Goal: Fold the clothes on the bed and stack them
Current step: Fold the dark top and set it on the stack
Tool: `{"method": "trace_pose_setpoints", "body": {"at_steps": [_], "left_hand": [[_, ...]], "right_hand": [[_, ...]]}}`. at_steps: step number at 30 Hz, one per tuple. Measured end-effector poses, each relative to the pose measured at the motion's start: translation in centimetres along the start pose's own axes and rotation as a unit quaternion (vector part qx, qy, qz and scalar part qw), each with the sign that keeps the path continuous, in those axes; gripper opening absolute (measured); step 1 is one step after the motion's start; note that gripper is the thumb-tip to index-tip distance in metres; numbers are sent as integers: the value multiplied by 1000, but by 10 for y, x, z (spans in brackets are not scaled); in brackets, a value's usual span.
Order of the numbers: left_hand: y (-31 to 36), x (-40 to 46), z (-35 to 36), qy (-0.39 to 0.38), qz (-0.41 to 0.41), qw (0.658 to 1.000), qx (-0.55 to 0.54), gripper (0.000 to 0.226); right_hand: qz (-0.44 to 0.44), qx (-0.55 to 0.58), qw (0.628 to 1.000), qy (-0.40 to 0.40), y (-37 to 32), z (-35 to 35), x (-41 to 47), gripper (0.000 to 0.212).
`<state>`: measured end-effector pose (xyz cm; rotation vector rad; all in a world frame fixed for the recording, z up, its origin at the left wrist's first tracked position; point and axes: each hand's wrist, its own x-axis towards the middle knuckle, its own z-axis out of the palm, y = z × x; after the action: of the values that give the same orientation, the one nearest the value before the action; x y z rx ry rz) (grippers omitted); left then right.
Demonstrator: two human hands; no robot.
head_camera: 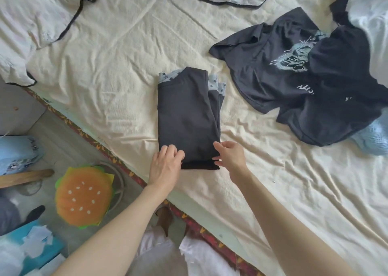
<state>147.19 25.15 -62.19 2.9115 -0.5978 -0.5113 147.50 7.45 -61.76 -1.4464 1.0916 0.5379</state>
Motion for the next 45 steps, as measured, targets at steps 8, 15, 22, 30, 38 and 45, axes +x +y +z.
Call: {"method": "trace_pose_setpoints", "body": {"at_steps": [8, 15, 22, 30, 38, 45], "left_hand": [[-15, -29, 5, 53, 31, 996, -69, 29], [-12, -35, 10, 47, -154, 955, -248, 13], [-15, -11, 12, -3, -497, 674, -547, 33], [-52, -7, -2, 32, -462, 667, -584, 17], [-121, 25, -38, 109, -462, 658, -585, 16], [-142, 38, -33, 124, -445, 665, -587, 6]], "right_hand": [[-30, -86, 995, 27, 28, -9, -19, 12], [-21, -180, 983, 28, 27, -10, -6, 25], [-240, -296, 917, 118, -29, -5, 32, 49], [-357, -507, 785, 19, -119, 29, 95, 59], [-159, -359, 918, -59, -121, 31, 100, 11], [-51, -252, 966, -16, -58, 0, 61, 21]]}}
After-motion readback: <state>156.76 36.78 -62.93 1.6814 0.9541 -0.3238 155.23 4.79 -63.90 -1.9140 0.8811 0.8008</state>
